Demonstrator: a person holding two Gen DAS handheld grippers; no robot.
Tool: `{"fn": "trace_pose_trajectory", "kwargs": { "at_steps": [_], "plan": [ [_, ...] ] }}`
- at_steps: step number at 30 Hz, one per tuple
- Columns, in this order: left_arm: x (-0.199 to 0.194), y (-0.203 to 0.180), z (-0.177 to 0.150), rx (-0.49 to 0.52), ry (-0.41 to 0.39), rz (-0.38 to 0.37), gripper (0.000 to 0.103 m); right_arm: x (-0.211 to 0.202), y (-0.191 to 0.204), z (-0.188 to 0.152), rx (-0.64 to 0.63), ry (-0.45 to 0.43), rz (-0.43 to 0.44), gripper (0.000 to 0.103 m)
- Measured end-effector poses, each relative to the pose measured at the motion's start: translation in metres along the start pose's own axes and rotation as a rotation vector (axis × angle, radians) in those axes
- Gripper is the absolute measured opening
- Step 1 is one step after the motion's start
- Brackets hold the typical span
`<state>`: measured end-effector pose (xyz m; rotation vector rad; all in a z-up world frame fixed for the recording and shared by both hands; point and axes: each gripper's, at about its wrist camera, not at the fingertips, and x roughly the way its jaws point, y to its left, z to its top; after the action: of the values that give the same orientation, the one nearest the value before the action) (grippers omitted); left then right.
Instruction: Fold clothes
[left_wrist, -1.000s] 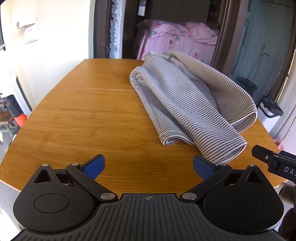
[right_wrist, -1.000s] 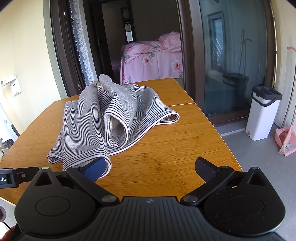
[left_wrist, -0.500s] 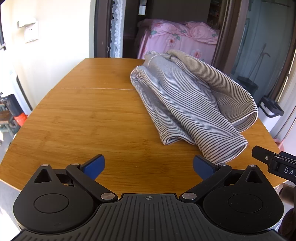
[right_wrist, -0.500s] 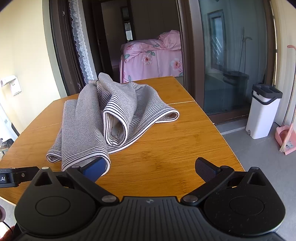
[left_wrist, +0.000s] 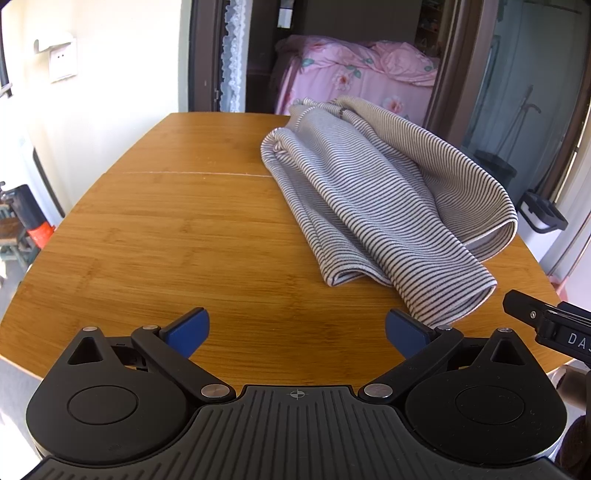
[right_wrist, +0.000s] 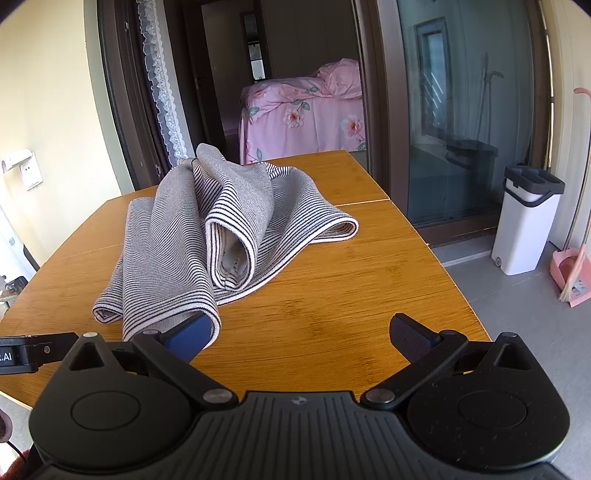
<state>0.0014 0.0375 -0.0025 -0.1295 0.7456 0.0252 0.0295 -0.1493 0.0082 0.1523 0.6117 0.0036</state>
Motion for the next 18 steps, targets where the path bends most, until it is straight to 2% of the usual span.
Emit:
{"fn": "trace_pose_trajectory", "kwargs": {
  "at_steps": [13,18],
  "plan": [
    [-0.001,0.001,0.003,0.010,-0.012,0.007,0.103,0.005,0.006,0.011,-0.055,-0.009,0.012,0.103],
    [0.002,-0.002,0.016,0.042,-0.034,-0.026,0.103,0.009,0.011,0.029,-0.108,-0.048,0.051,0.103]
  ]
}}
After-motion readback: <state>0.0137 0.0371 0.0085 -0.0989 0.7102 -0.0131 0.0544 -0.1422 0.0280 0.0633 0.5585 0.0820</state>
